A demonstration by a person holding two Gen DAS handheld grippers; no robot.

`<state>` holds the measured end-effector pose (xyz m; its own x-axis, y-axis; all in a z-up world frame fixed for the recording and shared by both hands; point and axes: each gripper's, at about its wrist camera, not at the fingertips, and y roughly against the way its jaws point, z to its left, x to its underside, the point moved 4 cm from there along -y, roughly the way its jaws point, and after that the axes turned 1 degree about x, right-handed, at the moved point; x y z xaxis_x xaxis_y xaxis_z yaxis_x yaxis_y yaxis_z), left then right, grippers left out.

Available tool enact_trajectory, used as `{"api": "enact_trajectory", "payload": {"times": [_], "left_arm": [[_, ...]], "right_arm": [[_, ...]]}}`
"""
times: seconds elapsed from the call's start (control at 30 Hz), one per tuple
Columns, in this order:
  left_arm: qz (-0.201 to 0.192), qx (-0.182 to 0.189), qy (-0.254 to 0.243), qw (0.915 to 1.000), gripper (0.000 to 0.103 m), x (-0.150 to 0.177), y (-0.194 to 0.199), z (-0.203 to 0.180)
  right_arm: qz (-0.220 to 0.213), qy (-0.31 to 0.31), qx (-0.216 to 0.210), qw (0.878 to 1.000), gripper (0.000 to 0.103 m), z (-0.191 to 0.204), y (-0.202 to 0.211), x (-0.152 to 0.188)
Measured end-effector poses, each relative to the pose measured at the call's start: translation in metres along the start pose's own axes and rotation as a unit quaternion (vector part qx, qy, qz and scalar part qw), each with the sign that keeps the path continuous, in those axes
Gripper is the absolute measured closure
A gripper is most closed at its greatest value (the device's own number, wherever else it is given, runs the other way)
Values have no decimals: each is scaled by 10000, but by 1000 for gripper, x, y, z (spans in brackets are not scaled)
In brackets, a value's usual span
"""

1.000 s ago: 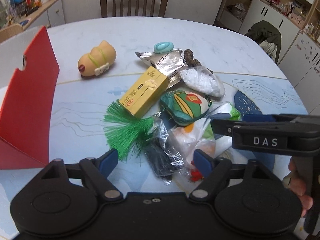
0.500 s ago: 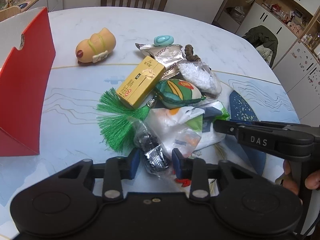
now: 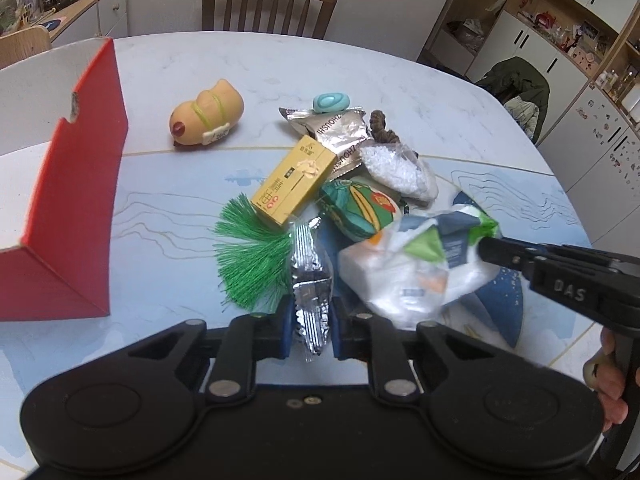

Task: Organize objects
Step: 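Lift and carry both held items toward the open red-and-white box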

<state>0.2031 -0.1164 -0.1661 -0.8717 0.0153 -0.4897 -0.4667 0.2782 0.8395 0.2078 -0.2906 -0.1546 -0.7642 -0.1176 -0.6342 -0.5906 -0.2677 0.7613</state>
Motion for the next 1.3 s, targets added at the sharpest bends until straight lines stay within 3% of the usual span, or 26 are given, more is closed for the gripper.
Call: {"api": "enact_trajectory", "payload": {"times": [0.4, 0.7, 0.87, 1.3], "left_arm": [[-48, 380, -83, 9992, 87, -19, 60, 16], [-301, 595, -61, 9978, 87, -33, 100, 47], [-458, 525, 62, 9975, 87, -41, 122, 76], [-1013, -173, 157, 9946, 89, -71, 165, 174]], "right_arm": [[-555, -341, 147, 9978, 99, 17, 63, -13], [-833, -467, 8, 9954, 99, 50, 92, -22], [-851, -341, -158, 9957, 99, 84, 93, -30], [-919, 308, -653, 9931, 100, 214, 60, -70]]}}
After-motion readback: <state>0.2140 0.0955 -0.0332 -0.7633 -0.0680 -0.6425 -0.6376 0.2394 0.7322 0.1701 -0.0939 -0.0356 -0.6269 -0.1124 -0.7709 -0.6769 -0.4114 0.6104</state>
